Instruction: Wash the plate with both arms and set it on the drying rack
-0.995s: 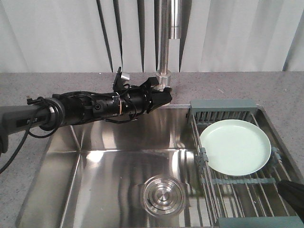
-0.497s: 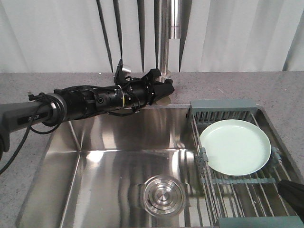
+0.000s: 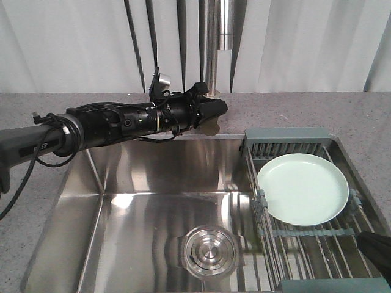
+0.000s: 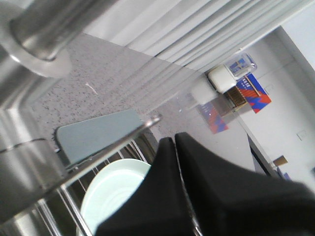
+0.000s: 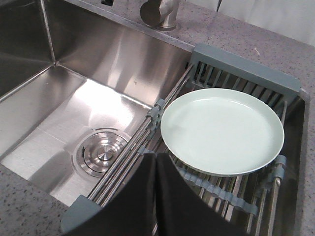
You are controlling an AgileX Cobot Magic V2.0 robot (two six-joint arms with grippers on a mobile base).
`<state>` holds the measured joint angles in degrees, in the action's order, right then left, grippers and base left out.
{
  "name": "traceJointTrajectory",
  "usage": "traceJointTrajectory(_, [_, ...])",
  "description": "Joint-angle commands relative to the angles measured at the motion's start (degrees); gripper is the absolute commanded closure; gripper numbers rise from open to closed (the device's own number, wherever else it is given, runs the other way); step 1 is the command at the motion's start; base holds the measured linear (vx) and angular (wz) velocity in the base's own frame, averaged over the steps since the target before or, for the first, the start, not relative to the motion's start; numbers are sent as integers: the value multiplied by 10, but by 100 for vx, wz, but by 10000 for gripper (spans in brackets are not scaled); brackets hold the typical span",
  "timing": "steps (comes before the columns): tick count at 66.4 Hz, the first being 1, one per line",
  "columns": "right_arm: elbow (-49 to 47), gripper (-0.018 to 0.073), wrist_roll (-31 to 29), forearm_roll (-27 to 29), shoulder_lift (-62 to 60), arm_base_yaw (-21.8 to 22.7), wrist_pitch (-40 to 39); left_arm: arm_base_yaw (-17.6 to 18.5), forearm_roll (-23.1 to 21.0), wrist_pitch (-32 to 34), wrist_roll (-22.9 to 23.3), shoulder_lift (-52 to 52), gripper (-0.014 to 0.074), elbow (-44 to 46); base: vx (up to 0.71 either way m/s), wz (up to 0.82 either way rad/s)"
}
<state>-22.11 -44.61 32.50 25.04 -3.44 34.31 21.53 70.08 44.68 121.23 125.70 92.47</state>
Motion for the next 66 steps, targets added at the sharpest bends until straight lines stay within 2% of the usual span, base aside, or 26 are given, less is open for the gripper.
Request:
traceJointTrajectory(1, [-13,566,-2,14,2,2,-34,0,-6,53,13,-57,603,20,0,0])
traceJointTrajectory(18, [-13,566,-2,14,2,2,-34,0,93,111,13,-129,603,2,0,0])
traceJointTrajectory(23, [-13,566,-2,14,2,2,-34,-1,125,107,13,-162,603,-31,0,0])
traceJointTrajectory(31, [-13,566,-2,14,2,2,-34,-9,202,111,13,-231,603,-103,0,0])
traceJointTrajectory(44, [-13,565,-2,13,2,2,-34,-41,316,108,13,-376,603,-241,0,0])
traceJointTrajectory(56, [-13,564,-2,13,2,2,-38,-76,316,96,13,-526,603,-350,0,0])
traceJointTrajectory(66, [-13,564,-2,13,2,2,-42,-87,316,50,11,-665,603,-420,0,0])
